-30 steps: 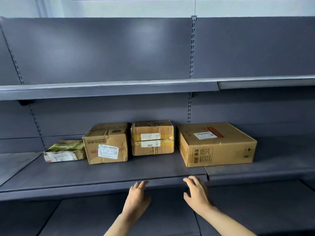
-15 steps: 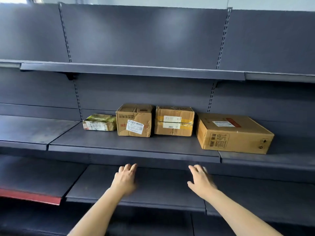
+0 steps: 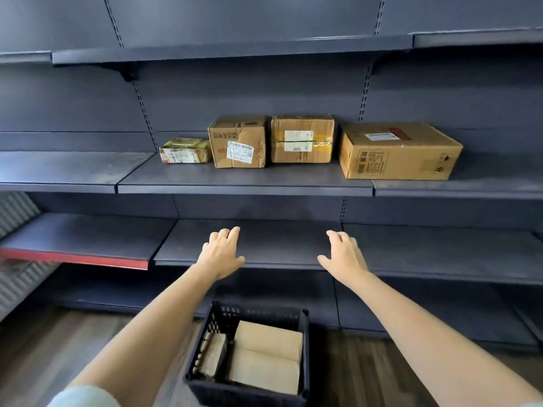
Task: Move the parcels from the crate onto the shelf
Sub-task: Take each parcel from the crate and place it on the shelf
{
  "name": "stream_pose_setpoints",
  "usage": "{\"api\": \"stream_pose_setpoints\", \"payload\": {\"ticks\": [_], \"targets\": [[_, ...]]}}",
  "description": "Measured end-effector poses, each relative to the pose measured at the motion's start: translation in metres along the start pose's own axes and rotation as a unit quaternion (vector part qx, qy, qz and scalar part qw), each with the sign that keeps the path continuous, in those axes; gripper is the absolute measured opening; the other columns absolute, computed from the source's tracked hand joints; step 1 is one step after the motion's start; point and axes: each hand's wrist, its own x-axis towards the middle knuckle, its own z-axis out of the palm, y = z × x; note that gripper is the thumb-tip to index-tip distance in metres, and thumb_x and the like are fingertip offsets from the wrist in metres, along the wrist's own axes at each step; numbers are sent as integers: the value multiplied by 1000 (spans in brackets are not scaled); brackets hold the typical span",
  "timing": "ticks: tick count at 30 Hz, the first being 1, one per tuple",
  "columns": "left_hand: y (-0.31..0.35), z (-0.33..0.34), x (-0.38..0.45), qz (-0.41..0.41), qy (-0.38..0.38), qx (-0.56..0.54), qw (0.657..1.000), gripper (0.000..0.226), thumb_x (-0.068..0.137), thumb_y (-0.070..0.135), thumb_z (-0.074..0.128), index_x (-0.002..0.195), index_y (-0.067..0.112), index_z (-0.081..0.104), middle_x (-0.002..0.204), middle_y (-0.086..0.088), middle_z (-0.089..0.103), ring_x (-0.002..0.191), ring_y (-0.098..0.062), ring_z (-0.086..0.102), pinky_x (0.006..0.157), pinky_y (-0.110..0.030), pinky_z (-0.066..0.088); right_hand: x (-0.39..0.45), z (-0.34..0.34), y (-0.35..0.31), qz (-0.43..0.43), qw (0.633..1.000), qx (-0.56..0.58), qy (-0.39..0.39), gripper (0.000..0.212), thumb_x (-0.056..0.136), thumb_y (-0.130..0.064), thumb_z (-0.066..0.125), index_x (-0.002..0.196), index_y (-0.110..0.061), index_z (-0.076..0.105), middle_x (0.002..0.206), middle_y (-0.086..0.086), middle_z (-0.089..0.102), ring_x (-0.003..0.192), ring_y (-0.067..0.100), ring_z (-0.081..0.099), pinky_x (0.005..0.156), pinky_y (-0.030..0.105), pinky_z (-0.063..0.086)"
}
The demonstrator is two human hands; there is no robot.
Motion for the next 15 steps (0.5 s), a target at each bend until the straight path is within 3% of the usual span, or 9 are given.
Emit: {"api": "stream_pose_setpoints", "payload": {"ticks": [15], "targets": [[-110,47,-1,-28,-83,-70,994,67,85,23,55,144,9,24,139,-16,40,128,-35,35,100,-41,38,-8,67,-54,49,997,12,-53,57,89,-23,55,139,-11,31,141,11,36,125,31,38,94,39,40]]}}
